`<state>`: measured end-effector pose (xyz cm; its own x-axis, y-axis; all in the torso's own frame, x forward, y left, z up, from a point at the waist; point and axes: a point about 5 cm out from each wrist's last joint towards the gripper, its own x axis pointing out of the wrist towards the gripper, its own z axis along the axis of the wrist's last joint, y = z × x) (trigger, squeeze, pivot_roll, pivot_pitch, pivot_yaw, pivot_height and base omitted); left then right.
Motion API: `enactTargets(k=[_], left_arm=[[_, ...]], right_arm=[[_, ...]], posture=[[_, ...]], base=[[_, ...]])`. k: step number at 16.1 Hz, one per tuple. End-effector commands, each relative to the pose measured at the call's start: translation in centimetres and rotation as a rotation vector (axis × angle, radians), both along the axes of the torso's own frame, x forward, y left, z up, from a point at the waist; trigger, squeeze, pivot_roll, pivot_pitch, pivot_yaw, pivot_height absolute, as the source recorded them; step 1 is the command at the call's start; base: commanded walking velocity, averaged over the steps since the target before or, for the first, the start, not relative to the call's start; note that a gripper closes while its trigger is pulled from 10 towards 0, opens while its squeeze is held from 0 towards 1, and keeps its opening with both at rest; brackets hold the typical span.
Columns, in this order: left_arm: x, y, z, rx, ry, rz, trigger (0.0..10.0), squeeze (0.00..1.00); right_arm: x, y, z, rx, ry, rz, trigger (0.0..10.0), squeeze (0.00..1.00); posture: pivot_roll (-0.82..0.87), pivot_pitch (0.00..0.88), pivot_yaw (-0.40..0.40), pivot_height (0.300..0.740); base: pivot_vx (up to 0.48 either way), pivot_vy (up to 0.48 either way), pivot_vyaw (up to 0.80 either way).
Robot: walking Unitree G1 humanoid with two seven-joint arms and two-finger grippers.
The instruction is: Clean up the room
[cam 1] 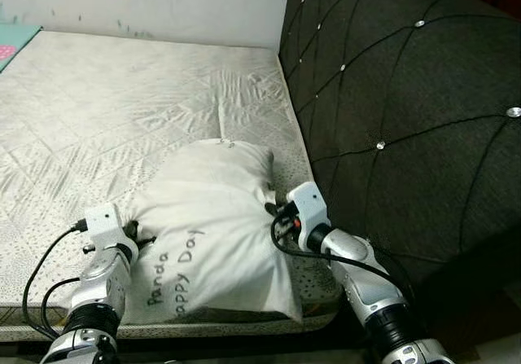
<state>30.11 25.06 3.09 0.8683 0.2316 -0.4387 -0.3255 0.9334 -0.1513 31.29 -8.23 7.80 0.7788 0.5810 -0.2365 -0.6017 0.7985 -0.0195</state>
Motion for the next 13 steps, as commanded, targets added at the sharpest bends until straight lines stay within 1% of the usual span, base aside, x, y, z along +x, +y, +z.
enactTargets(k=[1, 3, 4, 6, 8, 9, 10, 11, 12, 13], left_arm=[[0.4, 0.3, 1.1, 0.008, -0.069, 0.014, 10.0, 0.00], [0.4, 0.3, 1.4, 0.029, -0.088, 0.014, 10.0, 0.00], [0.2, 0.5, 1.4, 0.038, -0.077, 0.024, 10.0, 0.00], [0.3, 2.1, 1.6, 0.053, -0.044, 0.083, 10.0, 0.00], [0.4, 2.8, 1.9, 0.059, -0.039, 0.107, 10.0, 0.00], [1.1, 4.3, 3.5, 0.064, -0.080, 0.150, 10.0, 0.00], [1.5, 4.8, 4.3, 0.065, -0.107, 0.163, 10.0, 0.00], [2.6, 5.2, 6.0, 0.065, -0.151, 0.169, 10.0, 0.00], [3.1, 5.4, 6.9, 0.071, -0.174, 0.166, 10.0, 0.00], [4.5, 5.7, 9.3, 0.089, -0.224, 0.164, 10.0, 0.00]], right_arm=[[1.2, -0.3, 3.1, 0.058, -0.116, -0.046, 10.0, 0.00], [1.4, -0.5, 2.7, 0.071, -0.076, -0.113, 10.0, 0.00], [1.4, -0.3, 2.0, 0.038, -0.043, -0.121, 10.0, 0.00], [2.0, 0.6, 0.8, -0.036, 0.030, -0.112, 10.0, 0.00], [2.3, 1.0, 0.6, -0.059, 0.039, -0.110, 10.0, 0.00], [3.5, 2.0, 1.5, -0.064, 0.032, -0.108, 10.0, 0.00], [4.0, 2.5, 2.1, -0.065, 0.021, -0.104, 10.0, 0.00], [5.0, 3.2, 3.5, -0.046, 0.001, -0.124, 10.0, 0.00], [5.4, 3.6, 4.2, -0.034, -0.005, -0.132, 10.0, 0.00], [6.4, 4.4, 5.9, -0.018, -0.018, -0.143, 10.0, 0.00]], posture=[[-0.09, 0.000, -0.076, 0.740], [-0.09, 0.000, -0.076, 0.740], [-0.09, 0.000, -0.082, 0.740], [-0.10, 0.000, -0.098, 0.740], [-0.09, 0.005, -0.109, 0.740], [-0.10, 0.039, -0.119, 0.740], [-0.10, 0.051, -0.122, 0.740], [-0.11, 0.063, -0.134, 0.740], [-0.11, 0.065, -0.136, 0.740], [-0.11, 0.074, -0.146, 0.740]], base=[[0.000, 0.000, 0.00], [0.000, 0.000, 0.00], [0.000, 0.000, 0.00], [0.000, 0.000, 0.00], [0.000, 0.000, 0.00], [0.000, 0.000, 0.00], [0.000, 0.000, 0.00], [0.000, 0.000, 0.00], [0.000, 0.000, 0.00], [0.000, 0.000, 0.00]])
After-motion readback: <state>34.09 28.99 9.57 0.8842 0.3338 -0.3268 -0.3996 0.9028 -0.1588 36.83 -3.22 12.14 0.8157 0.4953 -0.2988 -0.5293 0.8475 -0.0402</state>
